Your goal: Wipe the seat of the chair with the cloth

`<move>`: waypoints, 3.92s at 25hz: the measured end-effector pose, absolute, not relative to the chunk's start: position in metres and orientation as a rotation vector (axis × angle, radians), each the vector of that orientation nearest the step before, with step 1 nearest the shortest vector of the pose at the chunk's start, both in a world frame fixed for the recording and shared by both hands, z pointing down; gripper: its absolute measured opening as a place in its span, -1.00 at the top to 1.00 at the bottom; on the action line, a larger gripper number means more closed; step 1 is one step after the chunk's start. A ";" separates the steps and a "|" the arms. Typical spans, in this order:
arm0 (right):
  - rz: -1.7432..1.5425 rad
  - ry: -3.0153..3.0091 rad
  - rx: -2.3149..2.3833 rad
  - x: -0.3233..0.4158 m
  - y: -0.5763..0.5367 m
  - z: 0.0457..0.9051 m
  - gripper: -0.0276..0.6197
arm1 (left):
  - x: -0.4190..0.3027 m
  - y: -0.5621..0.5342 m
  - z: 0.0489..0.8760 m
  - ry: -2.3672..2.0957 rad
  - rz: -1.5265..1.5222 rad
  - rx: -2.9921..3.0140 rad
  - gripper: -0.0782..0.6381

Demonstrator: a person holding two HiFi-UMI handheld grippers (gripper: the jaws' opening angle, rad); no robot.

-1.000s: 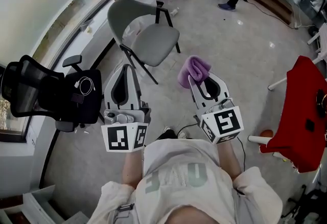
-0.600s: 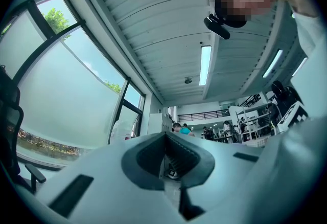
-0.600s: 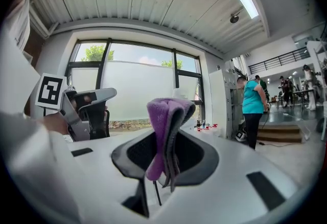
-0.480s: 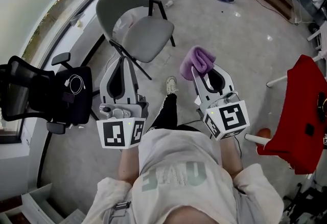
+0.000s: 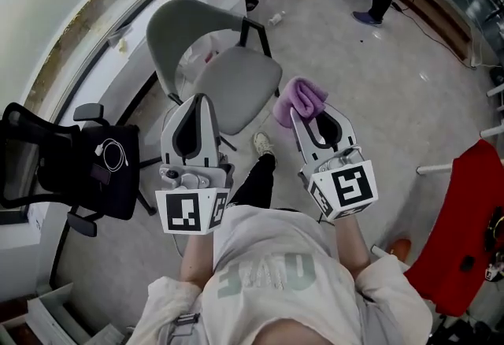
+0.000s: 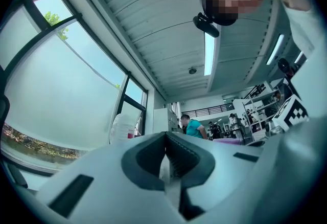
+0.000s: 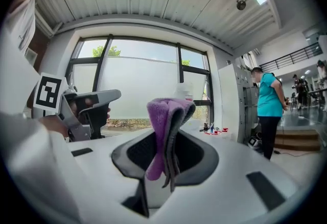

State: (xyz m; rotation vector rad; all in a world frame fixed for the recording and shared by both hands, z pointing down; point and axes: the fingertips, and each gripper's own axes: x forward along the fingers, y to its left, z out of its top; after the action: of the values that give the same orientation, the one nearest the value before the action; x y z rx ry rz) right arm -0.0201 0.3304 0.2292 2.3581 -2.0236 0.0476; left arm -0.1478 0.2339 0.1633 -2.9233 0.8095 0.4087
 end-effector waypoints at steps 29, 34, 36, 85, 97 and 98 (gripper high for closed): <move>0.037 -2.393 1.835 0.170 -0.059 0.166 0.62 | 0.005 -0.087 0.100 1.511 0.384 -2.594 0.75; 0.103 -2.506 1.694 0.156 -0.066 0.171 0.62 | -0.011 -0.086 0.101 1.625 0.386 -2.530 0.75; 0.157 -2.552 1.629 0.146 -0.072 0.175 0.62 | -0.022 -0.085 0.104 1.673 0.370 -2.497 0.75; 1.208 -1.882 0.555 -0.129 -0.141 0.811 0.63 | -0.191 -0.067 0.527 2.389 0.055 -2.373 0.75; 1.025 -1.751 0.772 0.028 -0.180 0.807 0.63 | -0.153 -0.090 0.512 2.287 0.071 -2.447 0.75; 1.010 -1.735 0.795 0.042 -0.184 0.807 0.63 | -0.151 -0.091 0.511 2.279 0.068 -2.453 0.75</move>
State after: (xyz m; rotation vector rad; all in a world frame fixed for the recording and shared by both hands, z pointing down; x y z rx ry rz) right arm 0.0415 -0.1840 0.8072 0.7950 -1.7350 1.0100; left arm -0.1510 -0.0911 0.5111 -2.4528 2.2793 0.0675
